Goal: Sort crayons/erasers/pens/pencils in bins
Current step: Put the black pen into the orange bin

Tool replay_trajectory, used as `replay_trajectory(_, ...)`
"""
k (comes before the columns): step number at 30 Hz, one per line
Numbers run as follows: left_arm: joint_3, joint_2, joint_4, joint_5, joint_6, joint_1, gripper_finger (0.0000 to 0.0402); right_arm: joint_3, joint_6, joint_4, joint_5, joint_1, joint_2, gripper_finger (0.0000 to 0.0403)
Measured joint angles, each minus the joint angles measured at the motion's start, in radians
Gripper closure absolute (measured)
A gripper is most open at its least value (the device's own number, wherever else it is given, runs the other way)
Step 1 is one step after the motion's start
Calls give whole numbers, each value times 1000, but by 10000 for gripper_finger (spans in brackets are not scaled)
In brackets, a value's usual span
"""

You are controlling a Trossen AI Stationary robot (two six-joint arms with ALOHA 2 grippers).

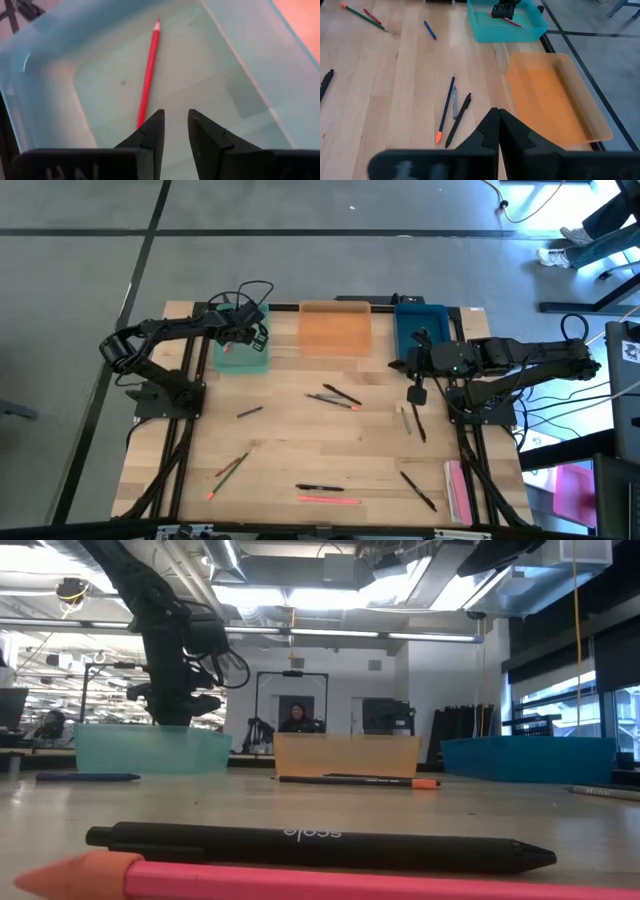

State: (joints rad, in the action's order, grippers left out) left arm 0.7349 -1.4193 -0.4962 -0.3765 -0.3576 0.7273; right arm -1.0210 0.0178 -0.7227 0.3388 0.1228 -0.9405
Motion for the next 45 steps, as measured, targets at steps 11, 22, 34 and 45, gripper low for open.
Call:
replay_trajectory(11,16,215,24,-8,171,-71,324,0,27,67,0,0,0,393)
replay_trajectory(22,16,475,19,-8,369,-372,324,0,64,125,0,0,-142,393)
replay_trajectory(34,16,553,-48,49,521,-642,324,0,213,143,0,0,-463,399)
replay_trajectory(45,17,553,-62,48,523,-703,324,-143,268,153,-59,-2,-685,376)
